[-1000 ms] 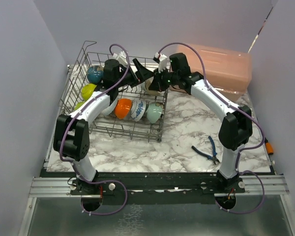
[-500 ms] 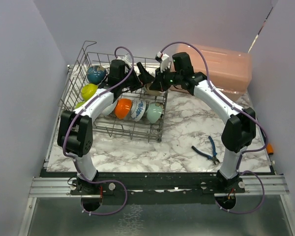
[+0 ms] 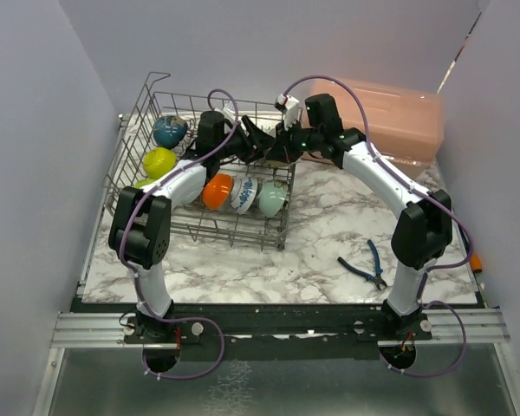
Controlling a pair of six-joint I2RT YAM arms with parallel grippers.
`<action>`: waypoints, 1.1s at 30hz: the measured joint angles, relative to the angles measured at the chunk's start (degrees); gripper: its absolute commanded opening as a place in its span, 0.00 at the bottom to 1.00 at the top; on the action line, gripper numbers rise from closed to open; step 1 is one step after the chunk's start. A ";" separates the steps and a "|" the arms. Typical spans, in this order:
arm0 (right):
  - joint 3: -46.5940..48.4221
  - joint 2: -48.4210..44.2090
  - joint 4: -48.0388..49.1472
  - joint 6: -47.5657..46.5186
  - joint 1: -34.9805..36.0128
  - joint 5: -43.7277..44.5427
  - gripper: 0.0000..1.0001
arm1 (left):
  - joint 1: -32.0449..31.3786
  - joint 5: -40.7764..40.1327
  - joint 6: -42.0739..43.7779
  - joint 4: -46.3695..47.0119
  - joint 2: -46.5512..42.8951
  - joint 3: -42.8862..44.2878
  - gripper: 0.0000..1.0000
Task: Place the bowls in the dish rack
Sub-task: Pick up the bowl from the dish rack.
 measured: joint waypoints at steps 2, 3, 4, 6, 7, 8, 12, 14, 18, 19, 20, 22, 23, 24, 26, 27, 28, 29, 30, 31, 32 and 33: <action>-0.09 0.00 0.09 -0.98 0.02 1.05 0.01 | 0.00 0.98 -1.86 1.84 0.57 0.00 0.00; -0.17 0.00 0.15 -1.44 0.02 1.51 0.03 | 0.00 0.96 -2.40 2.08 0.68 0.00 0.00; -0.20 -0.09 0.17 -1.73 0.02 1.70 0.10 | 0.04 0.96 -2.49 2.29 0.81 0.00 0.00; -0.31 -0.35 0.37 -2.03 0.02 1.99 0.27 | 0.26 1.03 -2.75 3.04 0.94 -0.26 0.00; -0.52 -0.46 0.57 -1.88 0.02 1.92 0.37 | 0.35 1.22 -2.67 3.32 0.92 -0.39 0.00; -0.81 -0.66 0.98 -1.42 0.02 1.88 0.44 | 0.57 1.88 -2.03 4.28 0.92 -0.68 0.00; -1.79 -2.49 3.65 0.13 0.02 0.63 0.62 | 2.25 1.99 0.04 5.09 0.83 -2.36 0.00; -1.88 -3.76 5.53 0.83 0.02 0.17 0.70 | 3.63 2.01 1.86 4.85 0.50 -4.04 0.00; -2.21 -5.42 8.68 2.73 0.02 -1.01 0.85 | 6.95 1.90 7.34 1.11 -1.22 -6.14 0.00; -2.60 -5.75 9.31 2.99 0.02 -1.27 0.87 | 7.50 1.81 9.18 0.13 -1.97 -6.36 0.00; -3.04 -6.01 9.79 3.48 0.02 -1.53 0.88 | 8.02 1.44 11.08 -1.14 -2.95 -6.54 0.00; -3.72 -6.23 10.12 4.22 0.02 -2.03 0.91 | 9.09 0.00 15.78 -3.65 -5.38 -6.75 0.00; -3.93 -6.23 10.12 4.61 0.02 -2.29 0.93 | 9.53 -0.87 18.38 -4.79 -6.93 -7.04 0.00; -4.17 -6.23 10.10 4.96 0.02 -2.62 0.94 | 9.81 -1.53 20.37 -5.55 -8.20 -7.43 0.00; -4.61 -6.25 10.14 5.86 0.02 -3.08 0.97 | 10.16 -3.19 25.27 -6.84 -12.04 -9.09 0.00; -4.79 -6.27 10.19 6.25 0.02 -3.28 0.98 | 10.19 -4.11 28.28 -7.54 -14.34 -10.12 0.00; -5.03 -6.34 10.34 6.80 0.02 -3.50 0.99 | 10.19 -4.74 30.36 -8.04 -15.89 -10.86 0.00; -5.20 -6.49 10.38 7.39 0.02 -3.74 0.99 | 10.14 -5.53 33.20 -8.35 -18.38 -12.00 0.00; -5.31 -6.64 10.40 8.02 0.02 -4.09 1.00 | 10.10 -6.27 35.30 -8.74 -20.35 -12.96 0.00; -5.33 -6.82 10.43 8.72 0.02 -4.37 1.00 | 10.10 -6.97 38.34 -8.87 -22.82 -14.16 0.00; -5.33 -7.02 10.49 9.35 0.02 -4.76 1.00 | 10.08 -7.63 41.07 -9.01 -24.98 -15.15 0.00; -5.33 -7.28 10.62 10.27 0.02 -5.27 1.00 | 10.08 -7.96 43.15 -8.98 -26.58 -15.93 0.00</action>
